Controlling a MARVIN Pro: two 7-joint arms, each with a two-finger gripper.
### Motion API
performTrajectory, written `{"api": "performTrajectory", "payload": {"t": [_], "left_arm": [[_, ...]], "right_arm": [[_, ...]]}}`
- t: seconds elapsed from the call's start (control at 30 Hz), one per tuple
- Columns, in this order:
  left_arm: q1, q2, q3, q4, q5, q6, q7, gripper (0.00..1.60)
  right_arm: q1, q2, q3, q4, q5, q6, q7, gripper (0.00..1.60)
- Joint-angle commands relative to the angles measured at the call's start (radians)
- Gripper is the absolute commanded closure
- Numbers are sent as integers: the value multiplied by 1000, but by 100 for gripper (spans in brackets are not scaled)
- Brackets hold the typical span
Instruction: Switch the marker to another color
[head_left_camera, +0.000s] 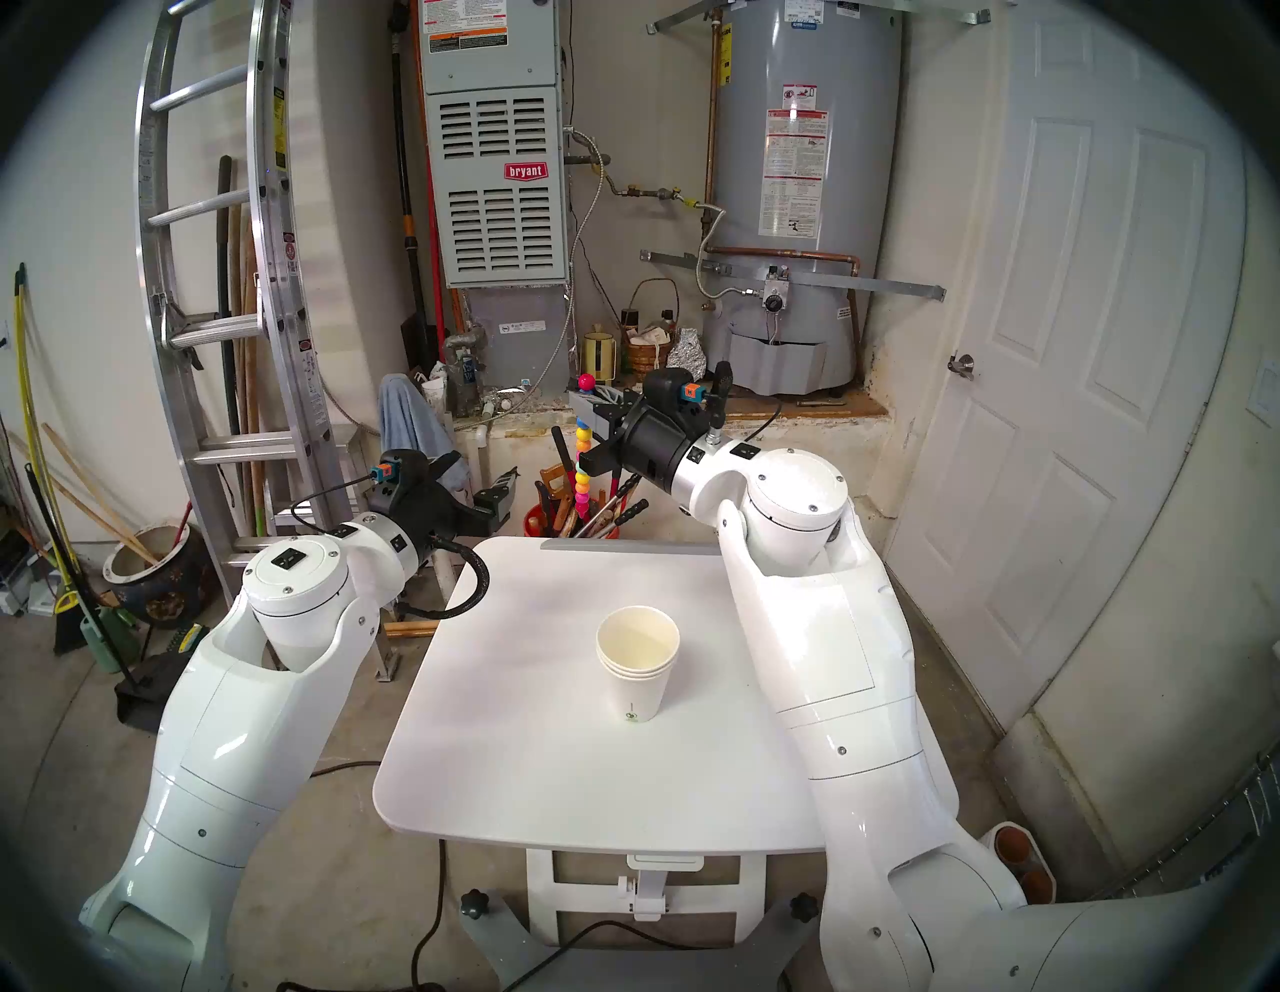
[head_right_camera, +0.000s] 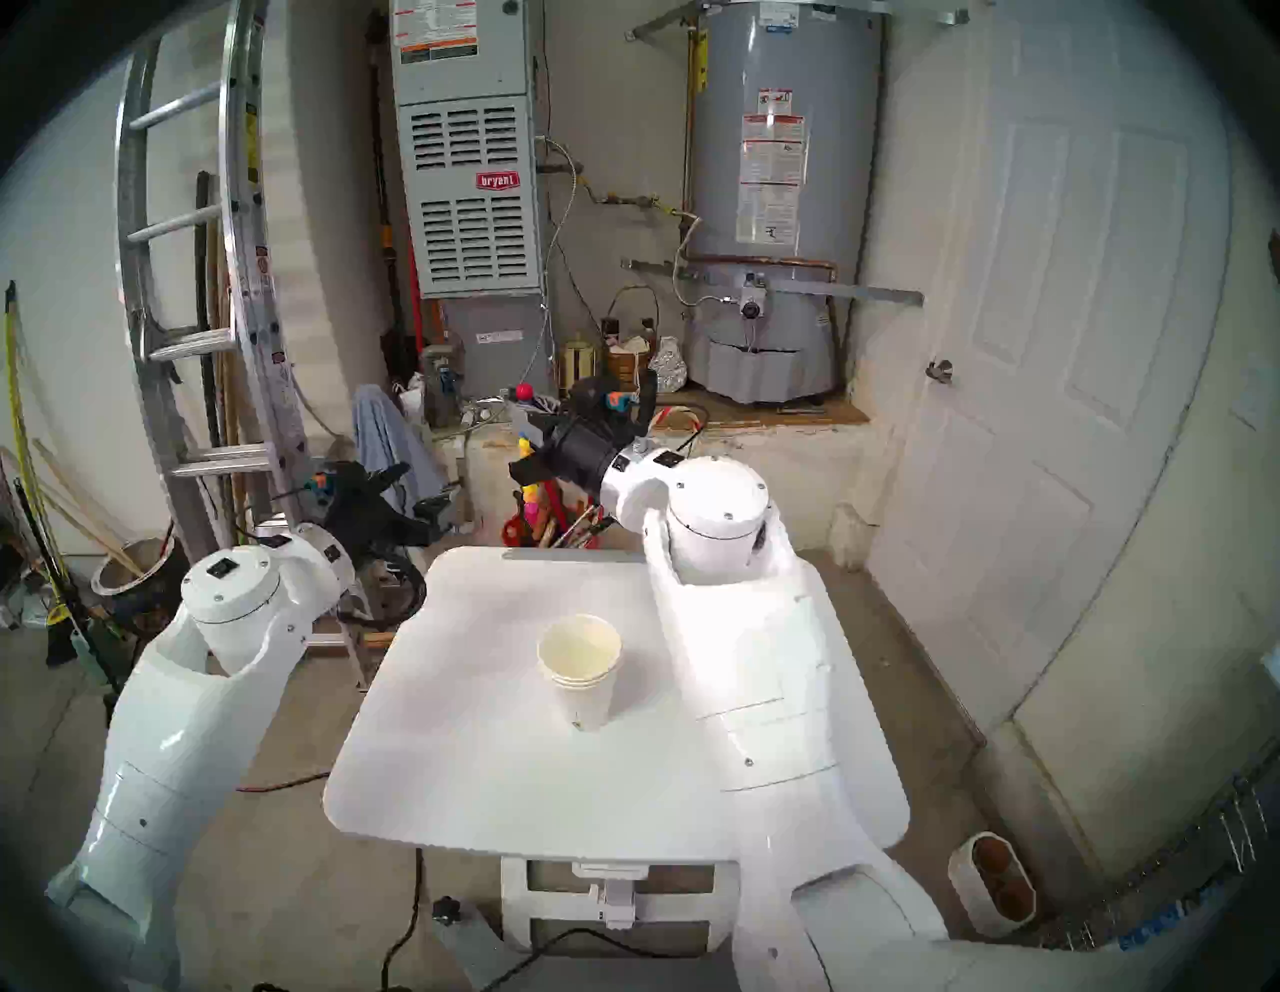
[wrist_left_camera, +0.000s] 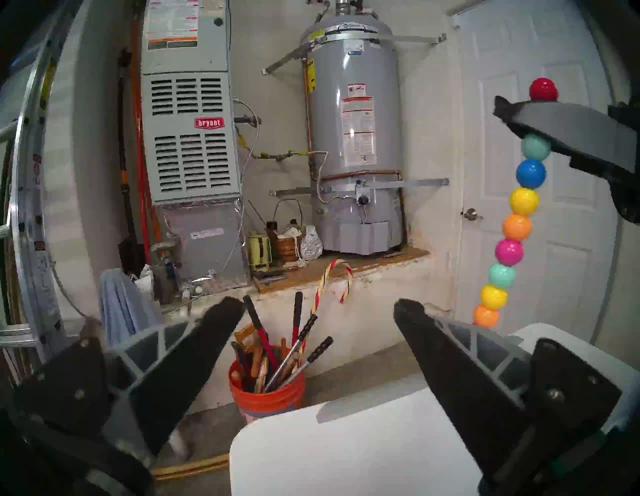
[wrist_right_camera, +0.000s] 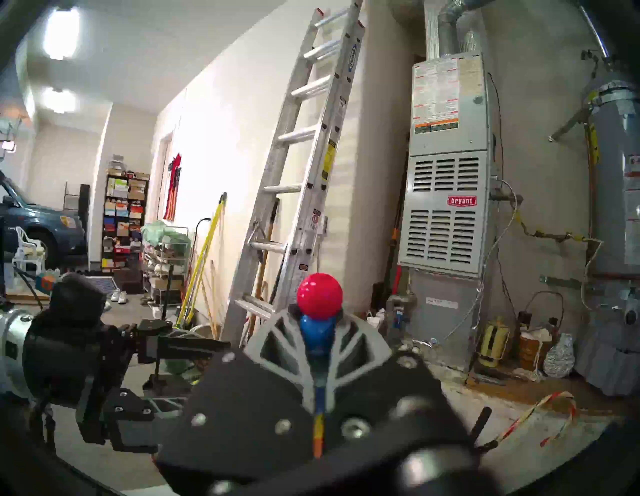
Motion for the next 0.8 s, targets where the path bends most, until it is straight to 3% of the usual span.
{"api": "performTrajectory", "payload": {"t": [0.0,0.77], "left_arm": [[20,8,0,-46,12,-37,-13,0],[-16,-34,81,-30,62,-73,-19,0]], "right_arm": [[51,-24,-4,-7,4,-26,-5,160],[46,-30,-27,4,17,-44,-1,160]]}}
